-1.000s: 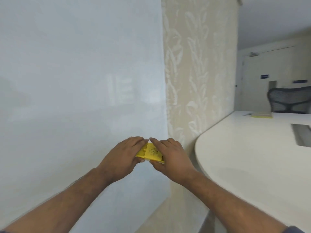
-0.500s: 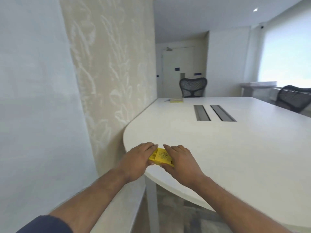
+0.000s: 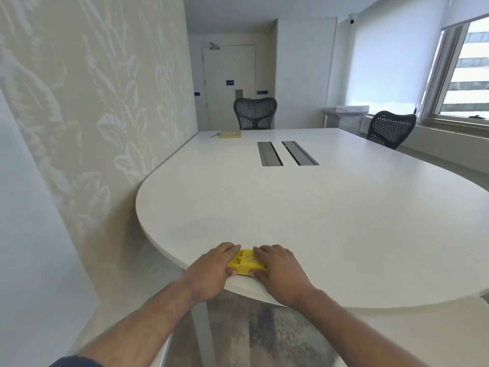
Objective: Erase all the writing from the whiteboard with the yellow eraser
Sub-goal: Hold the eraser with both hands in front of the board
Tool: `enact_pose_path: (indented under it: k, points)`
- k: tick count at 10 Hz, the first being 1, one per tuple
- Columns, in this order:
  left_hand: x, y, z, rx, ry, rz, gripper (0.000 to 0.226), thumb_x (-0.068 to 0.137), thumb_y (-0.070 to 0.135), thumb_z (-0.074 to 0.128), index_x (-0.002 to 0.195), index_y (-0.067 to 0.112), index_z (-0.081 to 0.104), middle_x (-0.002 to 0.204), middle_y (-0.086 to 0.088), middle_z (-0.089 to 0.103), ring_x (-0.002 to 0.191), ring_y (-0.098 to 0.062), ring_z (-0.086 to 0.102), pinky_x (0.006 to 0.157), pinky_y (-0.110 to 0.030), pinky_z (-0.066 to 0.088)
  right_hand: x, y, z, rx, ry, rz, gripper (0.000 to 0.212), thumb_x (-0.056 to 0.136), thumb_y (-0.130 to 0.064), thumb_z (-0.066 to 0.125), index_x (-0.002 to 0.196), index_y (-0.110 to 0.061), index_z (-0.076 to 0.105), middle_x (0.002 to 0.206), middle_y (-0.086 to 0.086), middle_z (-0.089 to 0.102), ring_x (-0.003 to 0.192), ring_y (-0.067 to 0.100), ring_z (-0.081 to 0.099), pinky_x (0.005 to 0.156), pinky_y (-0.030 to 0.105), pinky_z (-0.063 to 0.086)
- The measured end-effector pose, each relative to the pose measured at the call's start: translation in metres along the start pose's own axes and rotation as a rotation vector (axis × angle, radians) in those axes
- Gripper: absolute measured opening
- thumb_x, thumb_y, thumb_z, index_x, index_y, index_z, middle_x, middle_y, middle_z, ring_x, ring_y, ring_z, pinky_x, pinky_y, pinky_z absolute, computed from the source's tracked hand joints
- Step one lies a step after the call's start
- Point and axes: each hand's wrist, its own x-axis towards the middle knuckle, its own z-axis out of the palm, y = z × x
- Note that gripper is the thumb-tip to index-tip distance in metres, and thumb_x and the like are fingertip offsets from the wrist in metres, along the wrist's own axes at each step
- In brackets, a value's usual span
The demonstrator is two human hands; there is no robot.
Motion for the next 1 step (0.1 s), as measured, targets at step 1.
enact_pose_path:
  k: [1]
  points:
    - [-0.0031, -0.0022, 0.0009, -0.047, 0.012, -0.021, 0.063, 0.105, 0.034, 0.048, 0.161, 0.023, 0.023, 0.165, 0.007, 0.026, 0.148, -0.015, 0.034, 0.120, -0.029, 0.029, 0.0050, 0.0022, 0.0006, 0.002, -0.013, 0.007, 0.056, 0.095, -0.047, 0.045, 0.144, -0.020, 0.039, 0.143, -0.005, 0.048, 0.129, 0.016, 0.039, 0.108, 0.030, 0.027]
